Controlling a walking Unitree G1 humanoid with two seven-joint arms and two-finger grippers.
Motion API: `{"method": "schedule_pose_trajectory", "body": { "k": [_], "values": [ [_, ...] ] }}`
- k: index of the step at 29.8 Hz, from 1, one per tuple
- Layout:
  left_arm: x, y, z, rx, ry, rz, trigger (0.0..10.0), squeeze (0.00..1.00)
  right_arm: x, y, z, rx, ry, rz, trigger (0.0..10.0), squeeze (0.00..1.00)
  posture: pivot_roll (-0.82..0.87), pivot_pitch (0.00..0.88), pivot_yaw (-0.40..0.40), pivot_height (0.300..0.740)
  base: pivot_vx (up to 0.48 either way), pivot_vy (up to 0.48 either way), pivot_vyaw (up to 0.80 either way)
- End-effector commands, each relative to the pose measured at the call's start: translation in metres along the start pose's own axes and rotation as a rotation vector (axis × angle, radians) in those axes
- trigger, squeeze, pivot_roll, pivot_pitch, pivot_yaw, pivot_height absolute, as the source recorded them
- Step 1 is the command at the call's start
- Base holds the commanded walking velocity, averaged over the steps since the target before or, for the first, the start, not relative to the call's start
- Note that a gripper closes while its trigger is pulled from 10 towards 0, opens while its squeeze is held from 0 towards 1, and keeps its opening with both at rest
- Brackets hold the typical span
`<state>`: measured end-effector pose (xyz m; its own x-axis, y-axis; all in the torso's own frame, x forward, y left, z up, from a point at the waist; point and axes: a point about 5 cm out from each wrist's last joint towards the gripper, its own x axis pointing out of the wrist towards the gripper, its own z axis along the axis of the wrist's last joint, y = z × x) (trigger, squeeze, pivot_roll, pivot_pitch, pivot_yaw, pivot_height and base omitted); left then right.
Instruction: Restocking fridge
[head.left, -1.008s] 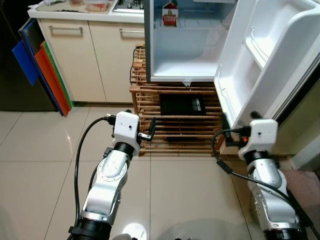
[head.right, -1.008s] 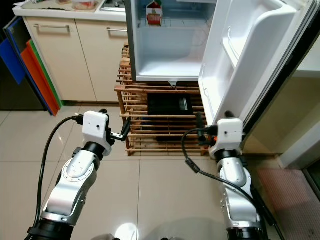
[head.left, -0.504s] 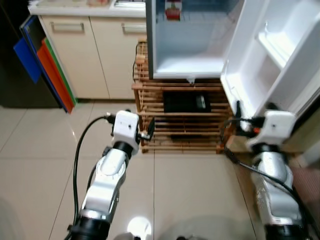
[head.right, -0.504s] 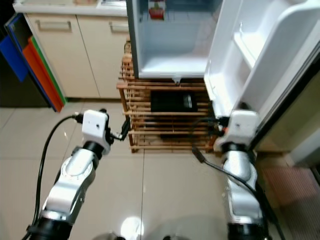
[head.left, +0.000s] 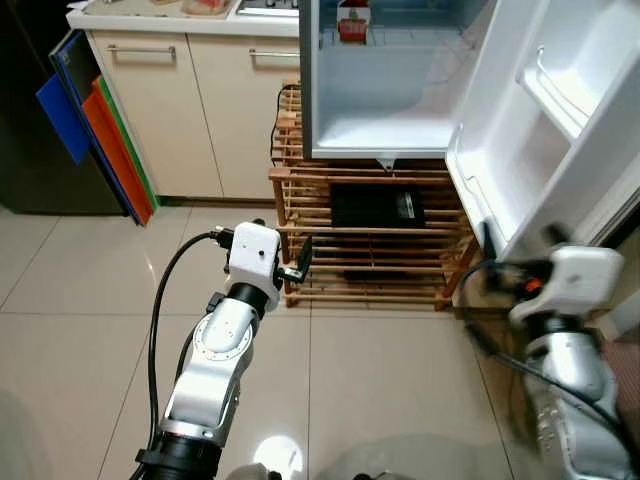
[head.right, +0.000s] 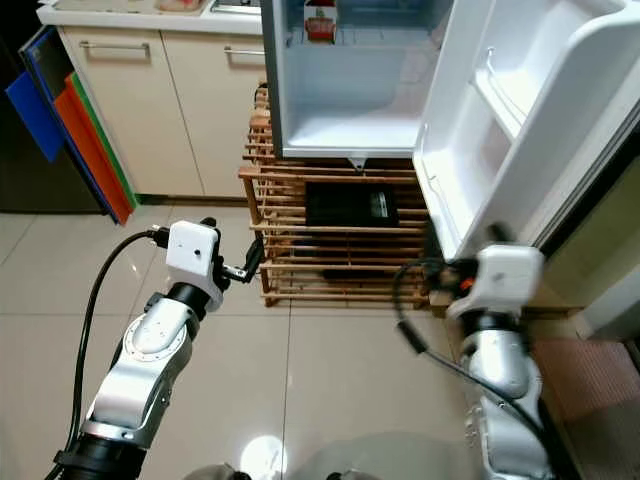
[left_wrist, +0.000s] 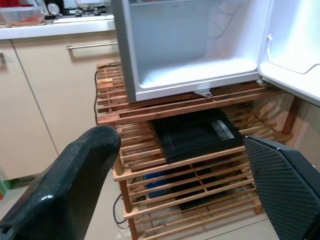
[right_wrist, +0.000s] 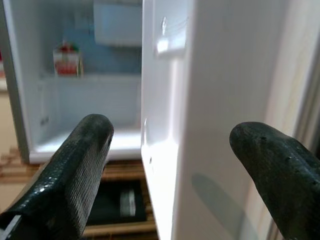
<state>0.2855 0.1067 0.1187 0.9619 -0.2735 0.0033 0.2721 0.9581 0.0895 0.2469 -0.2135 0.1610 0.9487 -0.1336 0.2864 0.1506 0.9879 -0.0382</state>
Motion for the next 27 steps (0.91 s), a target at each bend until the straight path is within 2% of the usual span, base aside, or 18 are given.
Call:
{"method": "schedule_pose_trajectory", "body": {
  "k": [1,3,8,11,12,13,15,18,24,27],
  "values": [
    [0.001,-0.004,-0.002,-0.001,0.002,-0.011,10.0,0.0,-0.001,0.007,0.011,0.02,-0.034,0.025,10.0,0.0,-0.06,0.052,-0.015,0.74,0.0,0.0,0.0],
    [0.0,-0.006,-0.002,-0.002,0.002,-0.016,10.0,0.0,-0.008,0.014,0.016,0.041,-0.03,0.047,10.0,0.0,-0.06,0.055,-0.021,0.74,0.0,0.0,0.0],
    [-0.001,-0.007,-0.002,-0.003,0.0,-0.019,10.0,0.0,-0.022,0.015,0.011,0.023,0.024,0.069,10.0,0.0,-0.07,0.056,-0.033,0.74,0.0,0.0,0.0],
    [-0.002,-0.01,-0.003,-0.014,-0.002,-0.012,10.0,0.0,-0.031,-0.013,-0.004,-0.057,0.141,-0.09,10.0,0.0,-0.07,0.054,-0.049,0.74,0.0,0.0,0.0],
    [-0.002,-0.01,-0.003,-0.014,-0.002,-0.012,10.0,0.0,-0.031,-0.013,-0.004,-0.057,0.141,-0.09,10.0,0.0,-0.07,0.054,-0.049,0.74,0.0,0.0,0.0],
    [-0.002,-0.011,-0.003,-0.019,-0.003,-0.01,10.0,0.0,-0.031,-0.025,-0.014,-0.085,0.186,-0.155,10.0,0.0,-0.07,0.054,-0.048,0.74,0.0,0.0,0.0],
    [-0.002,-0.012,-0.003,-0.02,-0.004,-0.01,10.0,0.0,-0.03,-0.029,-0.017,-0.1,0.197,-0.172,10.0,0.0,-0.07,0.054,-0.048,0.74,0.0,0.0,0.0],
    [-0.002,-0.012,-0.003,-0.02,-0.005,-0.011,10.0,0.0,-0.027,-0.043,-0.03,-0.12,0.257,-0.279,10.0,0.0,-0.07,0.056,-0.044,0.74,0.0,0.0,0.0],
    [0.0,-0.01,-0.002,-0.017,-0.006,-0.009,10.0,0.0,-0.019,-0.049,-0.034,-0.146,0.26,-0.336,10.0,0.0,-0.07,0.056,-0.04,0.74,0.0,0.0,0.0],
    [0.003,-0.009,0.0,-0.018,-0.01,-0.009,10.0,0.0,-0.008,-0.05,-0.036,-0.142,0.239,-0.352,10.0,0.0,-0.07,0.049,-0.033,0.74,0.0,0.0,0.0]
  ]
}}
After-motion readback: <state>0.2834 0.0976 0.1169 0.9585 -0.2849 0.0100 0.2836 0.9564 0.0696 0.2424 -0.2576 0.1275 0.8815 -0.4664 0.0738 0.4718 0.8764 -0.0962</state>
